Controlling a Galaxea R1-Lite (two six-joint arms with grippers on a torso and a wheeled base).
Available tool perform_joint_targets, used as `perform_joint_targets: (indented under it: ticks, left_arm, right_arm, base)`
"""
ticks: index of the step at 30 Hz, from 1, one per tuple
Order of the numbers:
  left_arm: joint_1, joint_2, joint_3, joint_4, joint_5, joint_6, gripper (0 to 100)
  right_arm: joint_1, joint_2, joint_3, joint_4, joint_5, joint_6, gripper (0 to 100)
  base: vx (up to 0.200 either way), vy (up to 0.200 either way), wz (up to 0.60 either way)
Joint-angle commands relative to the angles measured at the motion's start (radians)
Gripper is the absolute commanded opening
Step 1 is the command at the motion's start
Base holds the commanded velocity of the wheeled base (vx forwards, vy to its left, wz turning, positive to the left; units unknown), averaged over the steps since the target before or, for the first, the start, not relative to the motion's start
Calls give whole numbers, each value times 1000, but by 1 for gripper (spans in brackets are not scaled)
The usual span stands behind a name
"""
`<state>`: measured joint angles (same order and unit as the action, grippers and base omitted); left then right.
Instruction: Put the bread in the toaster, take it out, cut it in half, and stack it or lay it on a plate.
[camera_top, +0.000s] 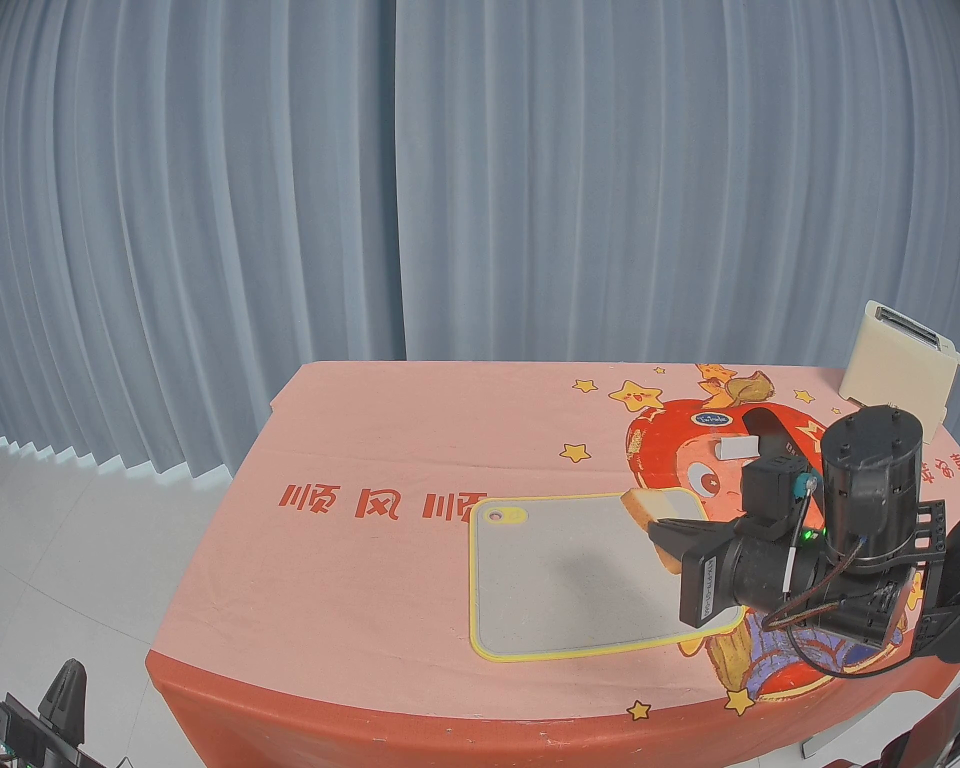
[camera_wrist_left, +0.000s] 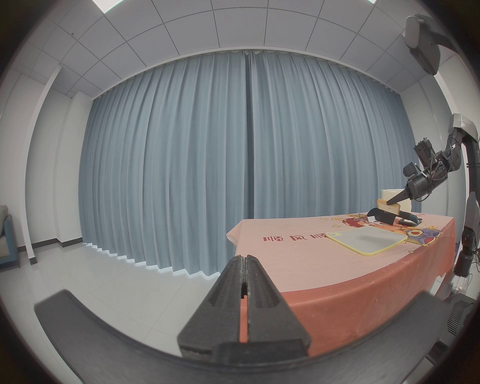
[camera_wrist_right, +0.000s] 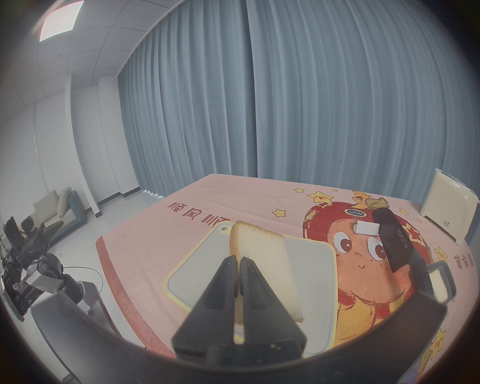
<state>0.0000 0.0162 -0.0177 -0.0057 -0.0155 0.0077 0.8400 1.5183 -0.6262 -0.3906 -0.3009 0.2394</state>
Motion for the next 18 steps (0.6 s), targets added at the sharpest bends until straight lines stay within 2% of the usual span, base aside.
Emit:
perform_joint_targets:
  ticks: [1,18]
  left_arm:
    - [0,-9,18,0,0,0,0]
    - [0,-9,18,0,0,0,0]
  right_arm:
    - [1,-4,8,-2,-1,0,0]
    - [2,-36,10,-1,8,0,0]
  base:
    - [0,0,0]
    - [0,0,0]
